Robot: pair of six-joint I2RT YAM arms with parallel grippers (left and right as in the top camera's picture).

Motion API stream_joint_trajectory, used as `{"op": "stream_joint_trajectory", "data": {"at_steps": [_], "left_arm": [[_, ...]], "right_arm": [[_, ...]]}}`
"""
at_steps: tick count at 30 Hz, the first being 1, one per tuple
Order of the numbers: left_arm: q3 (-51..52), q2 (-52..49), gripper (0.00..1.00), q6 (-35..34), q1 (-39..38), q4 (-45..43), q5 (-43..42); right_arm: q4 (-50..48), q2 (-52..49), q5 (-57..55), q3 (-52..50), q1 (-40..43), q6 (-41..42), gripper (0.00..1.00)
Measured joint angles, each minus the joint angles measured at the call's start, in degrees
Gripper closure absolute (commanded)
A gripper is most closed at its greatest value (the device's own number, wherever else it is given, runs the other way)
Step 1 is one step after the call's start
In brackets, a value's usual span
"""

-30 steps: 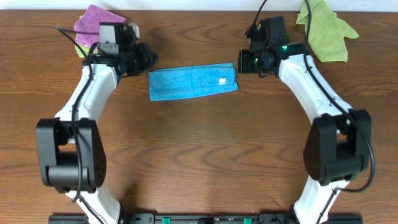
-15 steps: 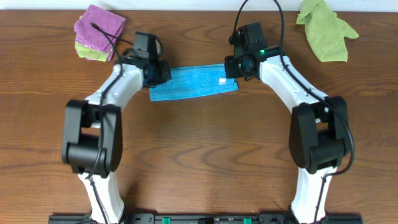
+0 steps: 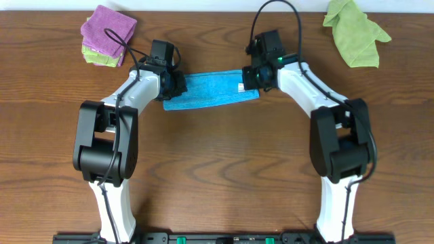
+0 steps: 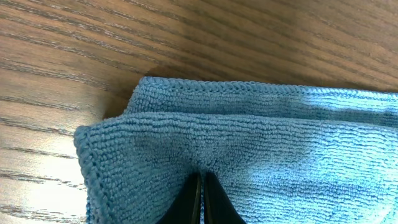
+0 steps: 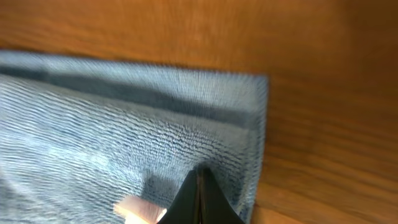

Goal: Fold the cloth

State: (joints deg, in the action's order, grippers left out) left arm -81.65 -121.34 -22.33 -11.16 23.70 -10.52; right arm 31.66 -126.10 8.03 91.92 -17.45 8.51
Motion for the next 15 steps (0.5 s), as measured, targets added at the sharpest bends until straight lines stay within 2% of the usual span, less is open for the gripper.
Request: {"op": "stream_joint_trajectory", "data": {"at_steps": [5,12,15], "left_arm": [[-0.3,0.0,0.94,-0.2,0.0,1.2,0.0],[-1.2,0.0,0.94,-0.2,0.0,5.5,-0.2],[-1.3,0.0,0.95,-0.2,0.0,6.4,-0.2]], "right_arm": [[2.9,-1.6,-1.2,0.6,-0.5,-0.1,0.98],[14.8,-1.4,-1.3,2.3,-1.7,1.2,0.99],[16.5,-1.3,-2.3,2.4,-2.8,1.7,0.98]]}}
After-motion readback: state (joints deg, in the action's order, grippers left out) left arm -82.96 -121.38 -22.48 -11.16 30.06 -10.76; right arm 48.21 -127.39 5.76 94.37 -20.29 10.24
